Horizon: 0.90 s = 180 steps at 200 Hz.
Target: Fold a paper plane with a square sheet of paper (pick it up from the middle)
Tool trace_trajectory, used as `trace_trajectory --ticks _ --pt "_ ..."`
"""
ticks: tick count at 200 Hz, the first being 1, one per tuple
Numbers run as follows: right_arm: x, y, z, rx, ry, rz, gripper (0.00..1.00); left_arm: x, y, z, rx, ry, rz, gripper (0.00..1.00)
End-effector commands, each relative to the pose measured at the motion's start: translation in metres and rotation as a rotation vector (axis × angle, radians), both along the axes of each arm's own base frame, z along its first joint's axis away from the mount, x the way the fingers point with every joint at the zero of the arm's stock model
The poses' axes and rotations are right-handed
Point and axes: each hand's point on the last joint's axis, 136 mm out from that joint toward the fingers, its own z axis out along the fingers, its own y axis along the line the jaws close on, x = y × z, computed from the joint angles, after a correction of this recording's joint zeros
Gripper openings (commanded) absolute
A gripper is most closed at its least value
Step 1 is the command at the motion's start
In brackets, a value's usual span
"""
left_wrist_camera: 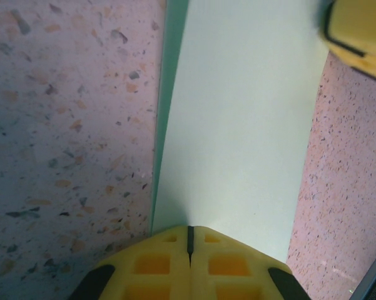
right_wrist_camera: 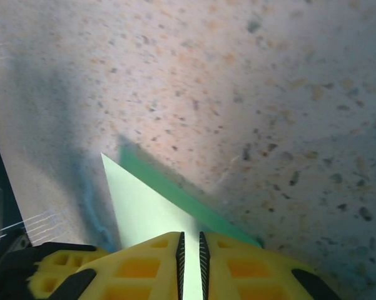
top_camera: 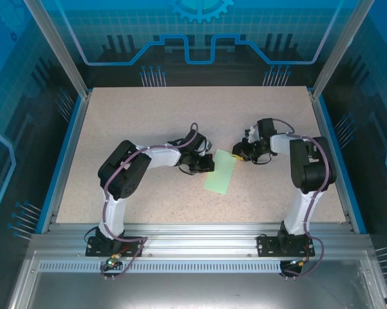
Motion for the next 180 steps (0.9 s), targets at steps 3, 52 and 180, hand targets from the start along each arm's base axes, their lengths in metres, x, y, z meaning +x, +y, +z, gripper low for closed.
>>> trace_trajectory --ticks 3,52,180 --pt "-0.007 -0.011 -0.017 -0.032 0.047 -0.012 0.17 -0.024 0.019 -0.038 0.127 0.101 -0.015 0.0" --pt "-0.005 -0.016 -0.011 -0.145 0.069 -0.013 0.18 -0.025 0.02 -0.039 0.134 0.104 -0.019 0.0" --pt "0.0 -0.016 -0.012 -0.081 0.103 -0.067 0.18 -0.024 0.016 -0.037 0.112 0.104 -0.013 0.0"
